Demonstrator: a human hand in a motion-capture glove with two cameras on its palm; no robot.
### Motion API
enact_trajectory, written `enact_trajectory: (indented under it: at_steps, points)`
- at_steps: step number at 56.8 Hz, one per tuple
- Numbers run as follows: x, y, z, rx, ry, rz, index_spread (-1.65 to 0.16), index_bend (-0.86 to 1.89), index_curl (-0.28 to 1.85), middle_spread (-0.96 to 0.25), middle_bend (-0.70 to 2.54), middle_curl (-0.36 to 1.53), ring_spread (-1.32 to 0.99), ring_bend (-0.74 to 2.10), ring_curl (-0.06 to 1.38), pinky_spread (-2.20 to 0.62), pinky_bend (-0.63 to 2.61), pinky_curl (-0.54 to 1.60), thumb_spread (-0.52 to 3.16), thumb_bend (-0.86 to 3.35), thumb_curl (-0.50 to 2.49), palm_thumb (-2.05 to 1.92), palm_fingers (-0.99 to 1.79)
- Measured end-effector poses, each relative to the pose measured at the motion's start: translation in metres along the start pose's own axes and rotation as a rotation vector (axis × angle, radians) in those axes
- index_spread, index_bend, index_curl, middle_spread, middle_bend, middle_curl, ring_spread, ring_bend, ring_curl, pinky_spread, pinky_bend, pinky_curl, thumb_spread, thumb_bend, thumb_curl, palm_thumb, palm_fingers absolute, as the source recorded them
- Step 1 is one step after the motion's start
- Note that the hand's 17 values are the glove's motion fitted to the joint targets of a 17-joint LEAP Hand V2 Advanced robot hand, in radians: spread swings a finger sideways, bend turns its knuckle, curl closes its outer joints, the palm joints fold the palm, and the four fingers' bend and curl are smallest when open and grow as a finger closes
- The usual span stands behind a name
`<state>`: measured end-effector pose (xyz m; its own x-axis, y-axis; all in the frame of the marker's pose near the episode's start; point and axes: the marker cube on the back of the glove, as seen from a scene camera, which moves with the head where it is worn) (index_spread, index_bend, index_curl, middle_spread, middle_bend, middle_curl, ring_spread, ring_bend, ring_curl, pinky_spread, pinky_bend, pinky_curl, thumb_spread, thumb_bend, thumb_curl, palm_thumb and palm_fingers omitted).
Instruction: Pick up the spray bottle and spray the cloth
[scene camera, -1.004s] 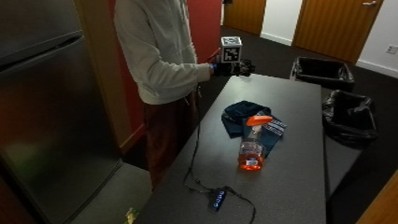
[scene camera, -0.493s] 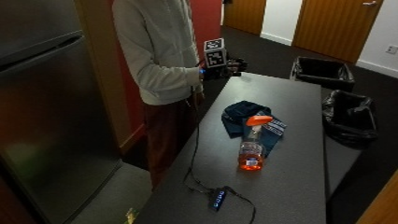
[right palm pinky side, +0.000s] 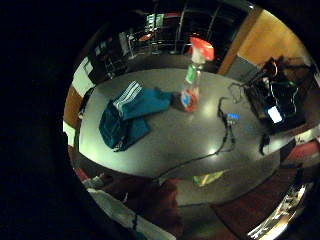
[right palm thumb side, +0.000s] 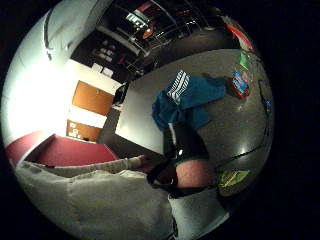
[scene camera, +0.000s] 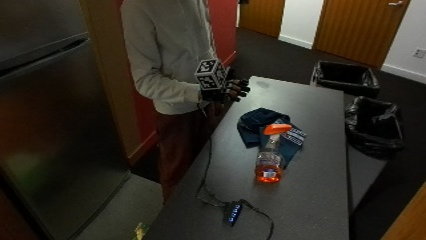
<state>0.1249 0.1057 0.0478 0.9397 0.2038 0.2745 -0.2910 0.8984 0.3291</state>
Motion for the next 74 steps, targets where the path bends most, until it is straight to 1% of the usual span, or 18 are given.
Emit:
enact_trajectory:
  at_steps: [14,23,40,55,74]
  points:
    - [0.049,-0.003,-0.008,0.091,-0.036,0.125,-0.38,0.11,0.25,-0.03,0.25,0.32,0.03,0.30,0.29,0.22,0.36,0.34,1.01,-0.03,0.39,0.64,0.22]
    - [0.073,-0.011,-0.013,0.148,-0.054,0.165,-0.36,0.10,0.23,-0.03,0.27,0.33,0.03,0.32,0.30,0.22,0.38,0.35,1.01,-0.03,0.38,0.62,0.20]
    - [0.096,-0.026,-0.005,0.311,-0.239,0.228,-0.32,0.10,0.20,-0.04,0.24,0.34,0.03,0.37,0.31,0.21,0.43,0.36,0.99,-0.03,0.37,0.59,0.16]
    - [0.117,-0.041,0.017,0.344,-0.403,0.358,-0.32,0.11,0.19,-0.03,0.22,0.34,0.03,0.37,0.30,0.20,0.48,0.37,0.98,-0.03,0.36,0.58,0.10]
    - [0.133,-0.064,0.039,0.352,-0.500,0.434,-0.33,0.12,0.19,-0.02,0.19,0.33,0.03,0.40,0.31,0.20,0.51,0.37,0.97,-0.03,0.36,0.60,0.07]
